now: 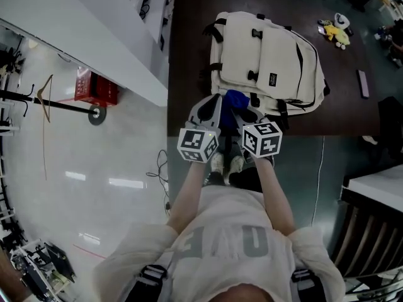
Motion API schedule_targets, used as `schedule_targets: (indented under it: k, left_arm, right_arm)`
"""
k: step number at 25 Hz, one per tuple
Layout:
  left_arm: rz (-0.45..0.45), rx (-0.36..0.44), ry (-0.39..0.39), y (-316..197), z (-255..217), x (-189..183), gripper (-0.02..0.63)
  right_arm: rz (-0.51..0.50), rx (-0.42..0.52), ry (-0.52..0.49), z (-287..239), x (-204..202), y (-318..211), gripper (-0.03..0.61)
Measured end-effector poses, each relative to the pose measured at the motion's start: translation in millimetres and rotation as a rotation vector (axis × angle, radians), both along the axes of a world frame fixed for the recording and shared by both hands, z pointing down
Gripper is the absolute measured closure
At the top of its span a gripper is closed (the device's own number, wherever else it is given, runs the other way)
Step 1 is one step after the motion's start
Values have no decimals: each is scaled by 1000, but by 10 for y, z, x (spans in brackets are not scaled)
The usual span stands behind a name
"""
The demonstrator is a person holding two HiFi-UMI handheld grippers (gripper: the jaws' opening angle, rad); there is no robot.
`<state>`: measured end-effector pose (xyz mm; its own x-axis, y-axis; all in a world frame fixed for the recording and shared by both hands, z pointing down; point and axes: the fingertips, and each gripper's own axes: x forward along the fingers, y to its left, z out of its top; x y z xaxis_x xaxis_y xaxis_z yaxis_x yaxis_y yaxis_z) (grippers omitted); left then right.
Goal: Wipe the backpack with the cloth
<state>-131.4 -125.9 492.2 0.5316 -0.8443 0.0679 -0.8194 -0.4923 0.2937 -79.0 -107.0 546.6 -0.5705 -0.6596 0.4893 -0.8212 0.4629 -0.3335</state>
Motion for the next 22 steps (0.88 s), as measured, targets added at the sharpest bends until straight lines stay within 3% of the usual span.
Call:
schedule_targets:
  k: [5,11,17,20,22]
  left_arm:
    - [-8,2,-17,31,-20,122,611]
    - [-130,24,-31,-48,-121,265,611]
    - [-217,5,-66,11,-84,874,611]
    - [-225,0,-80,32,-54,1208,611]
    - [-232,-8,-86,56,9,1385,611]
  right_arm:
    - [-15,-16,-39,-8,114,5,535]
    - [-86,-26,-55,69,519,20,535]
    - [-240,-67,-61,150,852,136,537]
    - [-248,-93,-73,202,1125,113,535]
    - [-230,-104,-12,348,1397,60,536]
